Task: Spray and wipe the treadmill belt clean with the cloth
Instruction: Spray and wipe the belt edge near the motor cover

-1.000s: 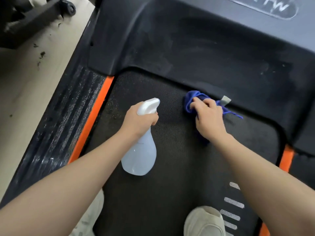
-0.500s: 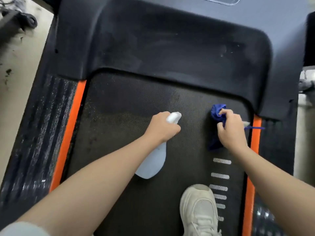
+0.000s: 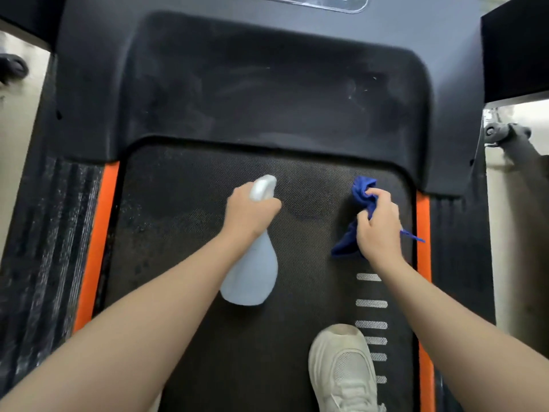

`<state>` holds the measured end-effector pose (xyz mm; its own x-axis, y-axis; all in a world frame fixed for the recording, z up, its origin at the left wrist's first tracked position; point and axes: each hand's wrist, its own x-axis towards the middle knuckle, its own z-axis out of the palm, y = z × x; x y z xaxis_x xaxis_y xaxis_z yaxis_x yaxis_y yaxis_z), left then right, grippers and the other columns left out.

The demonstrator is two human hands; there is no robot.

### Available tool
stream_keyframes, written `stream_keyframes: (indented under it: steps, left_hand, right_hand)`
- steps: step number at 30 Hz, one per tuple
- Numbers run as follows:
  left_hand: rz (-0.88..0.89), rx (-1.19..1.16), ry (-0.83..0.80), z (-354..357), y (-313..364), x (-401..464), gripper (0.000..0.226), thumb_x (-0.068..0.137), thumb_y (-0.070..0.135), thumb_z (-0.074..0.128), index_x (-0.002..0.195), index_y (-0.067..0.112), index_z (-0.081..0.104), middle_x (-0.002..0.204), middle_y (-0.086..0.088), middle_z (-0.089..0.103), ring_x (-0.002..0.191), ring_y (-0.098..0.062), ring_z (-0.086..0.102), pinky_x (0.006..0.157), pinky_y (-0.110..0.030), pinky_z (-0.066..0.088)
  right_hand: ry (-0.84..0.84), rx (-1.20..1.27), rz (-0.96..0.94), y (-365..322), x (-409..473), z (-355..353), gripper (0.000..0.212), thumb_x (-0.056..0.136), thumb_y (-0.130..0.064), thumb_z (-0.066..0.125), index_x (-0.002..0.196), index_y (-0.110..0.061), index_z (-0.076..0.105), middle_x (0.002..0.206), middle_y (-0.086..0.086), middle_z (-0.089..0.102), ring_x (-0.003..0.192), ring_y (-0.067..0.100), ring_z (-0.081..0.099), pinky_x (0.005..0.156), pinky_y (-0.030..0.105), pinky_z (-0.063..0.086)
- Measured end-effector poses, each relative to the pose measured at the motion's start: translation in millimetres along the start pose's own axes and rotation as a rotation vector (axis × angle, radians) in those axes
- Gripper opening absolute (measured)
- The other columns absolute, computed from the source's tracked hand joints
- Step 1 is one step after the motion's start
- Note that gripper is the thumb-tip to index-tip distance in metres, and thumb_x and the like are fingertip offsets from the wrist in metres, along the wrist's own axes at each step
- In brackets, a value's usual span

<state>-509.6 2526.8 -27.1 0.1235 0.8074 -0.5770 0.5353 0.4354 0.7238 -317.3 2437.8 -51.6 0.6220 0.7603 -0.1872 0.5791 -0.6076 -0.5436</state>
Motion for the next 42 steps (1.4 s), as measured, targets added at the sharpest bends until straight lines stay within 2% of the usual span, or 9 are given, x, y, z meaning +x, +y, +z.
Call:
stream_keyframes:
  steps: [7,11,13,19,24,28,32,37,42]
  left_hand:
    - [0.021,-0.272,0.105,-52,3,21,0.034,0.054,0.017,0.051,0.085,0.023,0.063,0.082,-0.001,0.058,0.077,-0.011,0.051,0.070,-0.026,0.041]
    - [0.094,-0.234,0.183,-61,7,31,0.044,0.053,0.019,0.051,0.091,0.003,0.066,0.083,-0.016,0.063,0.077,-0.022,0.057,0.071,-0.044,0.048]
    - [0.129,-0.205,0.181,-62,5,30,0.036,0.052,0.018,0.051,0.081,0.001,0.063,0.080,-0.014,0.064,0.076,-0.023,0.058,0.072,-0.043,0.049]
    - [0.197,-0.193,0.177,-64,-1,25,0.020,0.055,0.017,0.053,0.073,0.016,0.062,0.074,0.009,0.063,0.075,-0.012,0.058,0.072,-0.032,0.047]
    - [0.205,-0.181,0.092,-56,4,25,0.025,0.055,0.017,0.055,0.079,0.016,0.061,0.074,0.008,0.061,0.073,-0.012,0.056,0.068,-0.033,0.047]
    - [0.214,-0.175,0.131,-60,1,24,0.027,0.055,0.017,0.052,0.079,0.015,0.063,0.073,0.012,0.062,0.074,-0.008,0.056,0.068,-0.028,0.045]
    - [0.196,-0.154,0.127,-56,3,25,0.023,0.056,0.019,0.052,0.077,0.018,0.061,0.075,0.012,0.063,0.075,-0.008,0.057,0.070,-0.028,0.046]
    - [0.200,-0.131,0.113,-49,7,29,0.029,0.054,0.018,0.053,0.081,0.016,0.063,0.074,0.011,0.063,0.075,-0.011,0.057,0.072,-0.033,0.047]
    - [0.210,-0.119,0.106,-51,5,25,0.029,0.057,0.020,0.052,0.083,0.016,0.063,0.079,0.011,0.064,0.076,-0.010,0.057,0.071,-0.031,0.047]
  right_hand:
    - [-0.041,-0.185,0.037,-80,13,82,0.044,0.087,-0.005,0.048,0.131,-0.014,0.044,0.134,0.006,0.046,0.121,0.030,0.035,0.093,0.044,0.032]
    - [-0.259,-0.359,-0.796,-101,-8,118,0.051,0.066,-0.009,0.063,0.117,-0.013,0.062,0.128,0.005,0.058,0.102,0.028,0.043,0.069,0.040,0.045]
    - [-0.254,-0.528,-0.997,-97,11,112,0.053,0.064,-0.012,0.056,0.116,-0.018,0.064,0.122,0.002,0.062,0.099,0.025,0.046,0.065,0.033,0.043]
    - [0.017,-0.595,-0.699,-63,27,92,0.058,0.062,-0.008,0.053,0.118,-0.015,0.063,0.115,0.002,0.064,0.093,0.028,0.049,0.062,0.034,0.041]
    - [-0.143,-0.434,-0.938,-98,-1,118,0.046,0.059,-0.005,0.060,0.104,-0.016,0.069,0.113,0.004,0.067,0.088,0.030,0.054,0.056,0.034,0.037]
    - [-0.054,-0.573,-0.735,-50,37,71,0.059,0.068,-0.013,0.036,0.120,-0.022,0.062,0.119,-0.003,0.063,0.089,0.028,0.058,0.062,0.034,0.042]
    - [0.052,-0.543,-0.510,-31,32,67,0.062,0.060,-0.004,0.051,0.121,-0.013,0.062,0.119,0.005,0.063,0.090,0.034,0.057,0.063,0.038,0.043]
    - [-0.135,-0.512,-0.863,-63,16,92,0.055,0.066,-0.007,0.046,0.117,-0.019,0.065,0.120,-0.001,0.064,0.086,0.029,0.058,0.058,0.033,0.040]
    - [0.029,-0.576,-0.575,-13,45,48,0.060,0.064,0.000,0.059,0.122,-0.014,0.062,0.121,0.004,0.064,0.089,0.035,0.060,0.061,0.038,0.044]
